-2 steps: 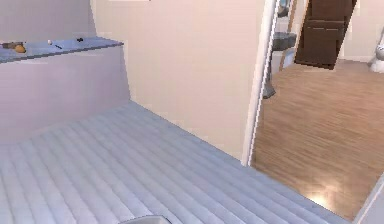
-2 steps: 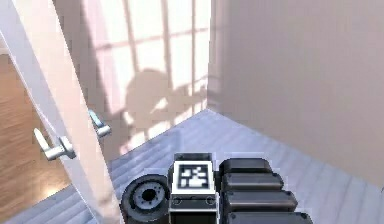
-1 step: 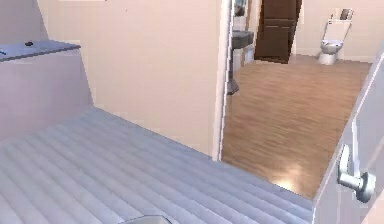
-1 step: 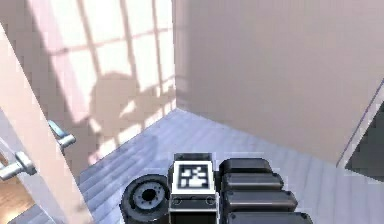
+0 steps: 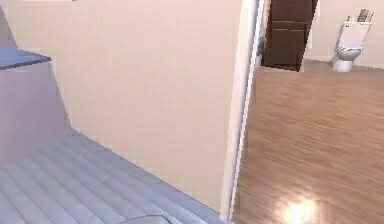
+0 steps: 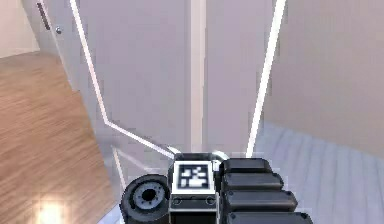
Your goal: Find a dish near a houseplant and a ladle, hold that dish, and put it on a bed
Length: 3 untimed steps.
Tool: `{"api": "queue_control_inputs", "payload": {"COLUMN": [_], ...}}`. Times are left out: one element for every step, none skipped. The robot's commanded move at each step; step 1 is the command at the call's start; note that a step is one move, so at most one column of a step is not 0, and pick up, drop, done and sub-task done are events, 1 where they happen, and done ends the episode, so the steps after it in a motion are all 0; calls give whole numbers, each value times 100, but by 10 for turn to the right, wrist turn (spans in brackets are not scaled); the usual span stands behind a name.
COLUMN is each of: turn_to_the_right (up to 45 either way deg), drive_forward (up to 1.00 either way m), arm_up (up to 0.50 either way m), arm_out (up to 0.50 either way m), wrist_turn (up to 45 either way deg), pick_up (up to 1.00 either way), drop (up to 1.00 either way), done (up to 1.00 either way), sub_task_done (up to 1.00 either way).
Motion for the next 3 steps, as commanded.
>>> {"api": "queue_control_inputs", "payload": {"turn_to_the_right": [360, 0, 30], "drive_forward": [0, 100, 0], "arm_up": [0, 0, 0], "arm_out": [0, 0, 0], "wrist_turn": [0, 0, 0], "pick_up": [0, 0, 0], "drop": [0, 0, 0], "done": [0, 0, 0], "sub_task_done": [0, 0, 0]}}
